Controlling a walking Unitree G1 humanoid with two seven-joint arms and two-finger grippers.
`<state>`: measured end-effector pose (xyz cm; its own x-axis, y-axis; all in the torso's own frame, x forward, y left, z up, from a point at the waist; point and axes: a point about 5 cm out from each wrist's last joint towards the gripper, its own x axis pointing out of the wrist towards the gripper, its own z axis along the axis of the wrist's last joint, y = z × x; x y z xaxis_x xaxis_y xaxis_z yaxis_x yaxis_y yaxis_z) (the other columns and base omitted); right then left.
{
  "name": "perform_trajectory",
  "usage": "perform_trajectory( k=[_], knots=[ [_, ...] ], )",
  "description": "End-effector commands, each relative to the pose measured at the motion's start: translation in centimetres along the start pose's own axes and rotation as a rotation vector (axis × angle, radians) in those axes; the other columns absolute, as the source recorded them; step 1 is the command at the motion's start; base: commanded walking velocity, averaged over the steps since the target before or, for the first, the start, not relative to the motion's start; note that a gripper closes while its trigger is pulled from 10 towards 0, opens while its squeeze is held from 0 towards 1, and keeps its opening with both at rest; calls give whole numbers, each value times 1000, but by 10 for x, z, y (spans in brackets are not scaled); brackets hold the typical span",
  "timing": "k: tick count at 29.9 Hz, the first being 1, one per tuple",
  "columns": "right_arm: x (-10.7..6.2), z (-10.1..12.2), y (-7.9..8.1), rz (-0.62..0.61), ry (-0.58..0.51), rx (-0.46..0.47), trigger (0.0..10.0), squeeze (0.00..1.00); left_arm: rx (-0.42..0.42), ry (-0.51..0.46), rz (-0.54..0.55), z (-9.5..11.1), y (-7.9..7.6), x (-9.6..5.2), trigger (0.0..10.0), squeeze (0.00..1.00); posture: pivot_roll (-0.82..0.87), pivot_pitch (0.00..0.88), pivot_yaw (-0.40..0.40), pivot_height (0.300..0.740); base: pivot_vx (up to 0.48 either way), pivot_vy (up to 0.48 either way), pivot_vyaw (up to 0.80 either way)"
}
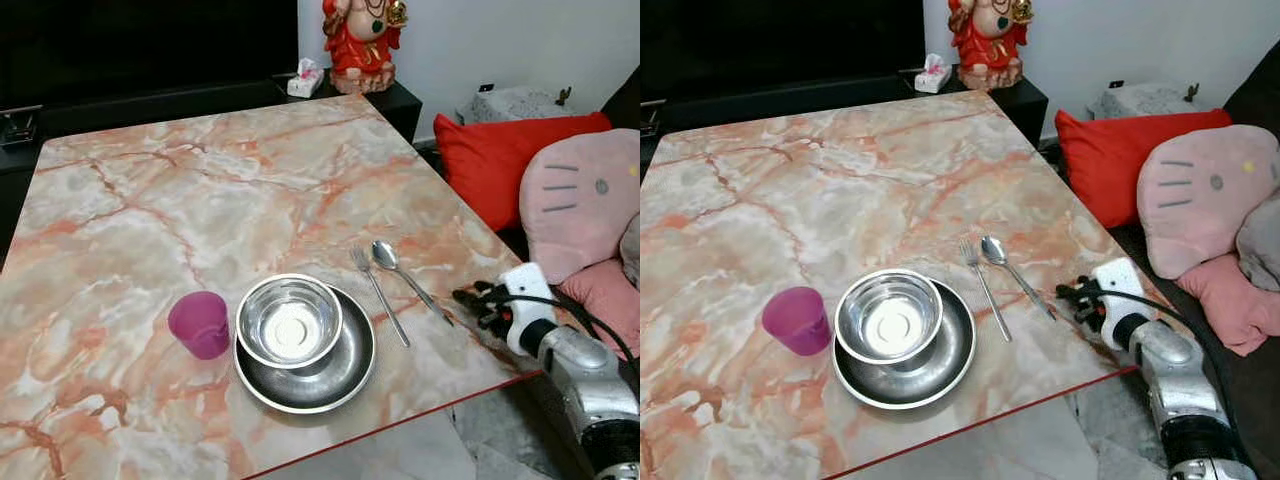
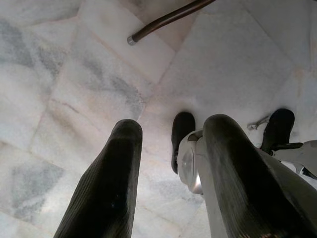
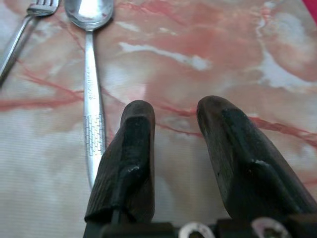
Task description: Setting the table
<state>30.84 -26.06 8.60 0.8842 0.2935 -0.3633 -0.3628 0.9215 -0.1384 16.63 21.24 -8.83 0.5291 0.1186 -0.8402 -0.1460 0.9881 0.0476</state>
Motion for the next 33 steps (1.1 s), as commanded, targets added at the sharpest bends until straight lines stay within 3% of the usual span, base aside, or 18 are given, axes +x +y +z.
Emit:
perform_trajectory(
  k=[1,33],
  knots=[
    [0,5,0,-1,-12,1,10000,0,8,-12,4,3,3,0,10000,0,46,22,3,740,0,0,0],
    [0,4,6,47,69,-101,10000,0,9,-13,6,3,3,0,10000,0,48,26,5,740,0,0,0]
  ],
)
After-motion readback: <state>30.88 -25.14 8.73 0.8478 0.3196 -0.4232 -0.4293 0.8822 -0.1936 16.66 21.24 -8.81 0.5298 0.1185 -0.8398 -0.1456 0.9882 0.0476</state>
